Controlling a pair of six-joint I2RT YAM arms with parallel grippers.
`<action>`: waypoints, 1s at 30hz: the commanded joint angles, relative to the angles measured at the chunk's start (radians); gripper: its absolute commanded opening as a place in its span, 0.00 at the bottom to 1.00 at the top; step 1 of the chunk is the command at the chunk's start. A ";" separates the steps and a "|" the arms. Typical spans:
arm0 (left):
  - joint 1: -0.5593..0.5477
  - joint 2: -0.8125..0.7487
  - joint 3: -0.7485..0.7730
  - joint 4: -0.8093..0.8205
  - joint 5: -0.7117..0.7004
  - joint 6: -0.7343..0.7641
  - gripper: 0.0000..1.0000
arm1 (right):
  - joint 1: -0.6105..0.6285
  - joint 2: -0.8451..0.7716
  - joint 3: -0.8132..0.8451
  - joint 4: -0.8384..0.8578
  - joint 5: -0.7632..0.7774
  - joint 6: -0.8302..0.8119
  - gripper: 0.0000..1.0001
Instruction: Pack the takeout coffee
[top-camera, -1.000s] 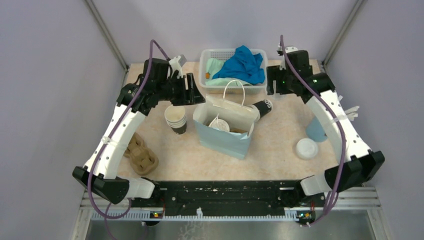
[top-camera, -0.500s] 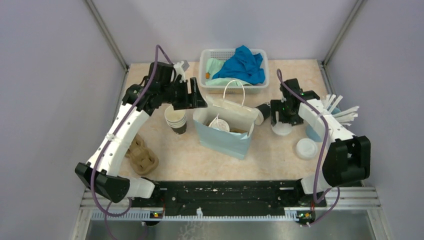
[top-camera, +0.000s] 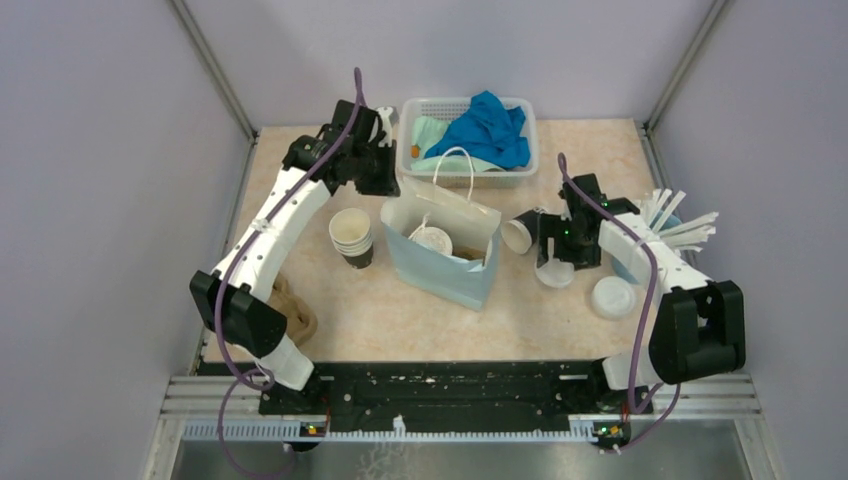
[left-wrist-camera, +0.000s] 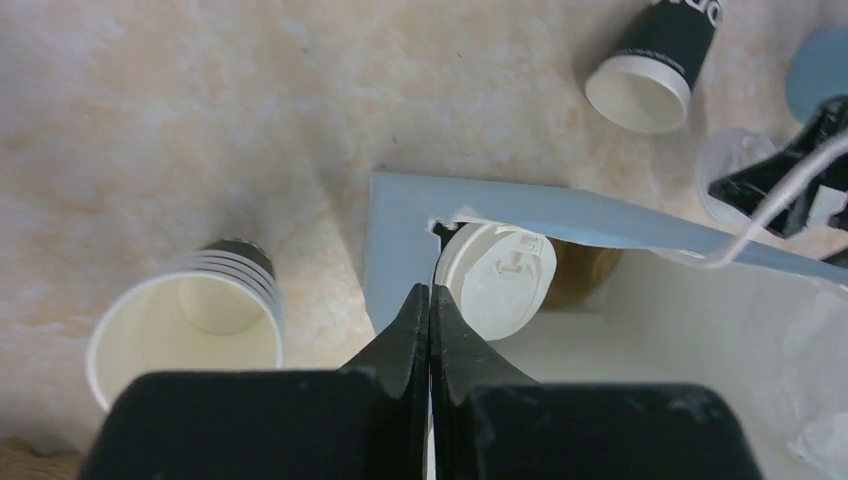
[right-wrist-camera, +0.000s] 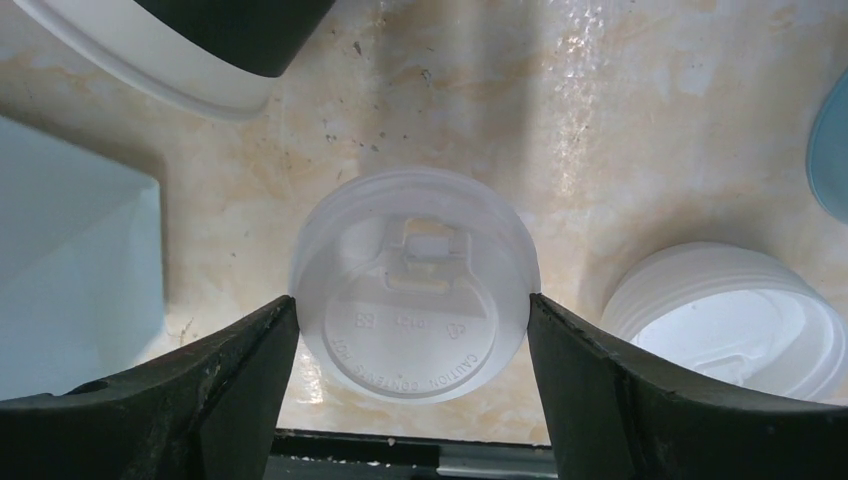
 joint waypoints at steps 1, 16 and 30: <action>0.020 0.022 0.098 0.073 -0.157 0.079 0.00 | 0.005 -0.032 -0.014 0.048 -0.039 0.042 0.82; 0.110 0.016 0.008 0.301 -0.113 0.097 0.23 | 0.073 -0.118 -0.016 0.046 -0.005 0.010 0.95; 0.111 -0.115 0.087 0.146 -0.063 0.048 0.65 | 0.293 0.313 0.287 0.137 0.617 -0.126 0.72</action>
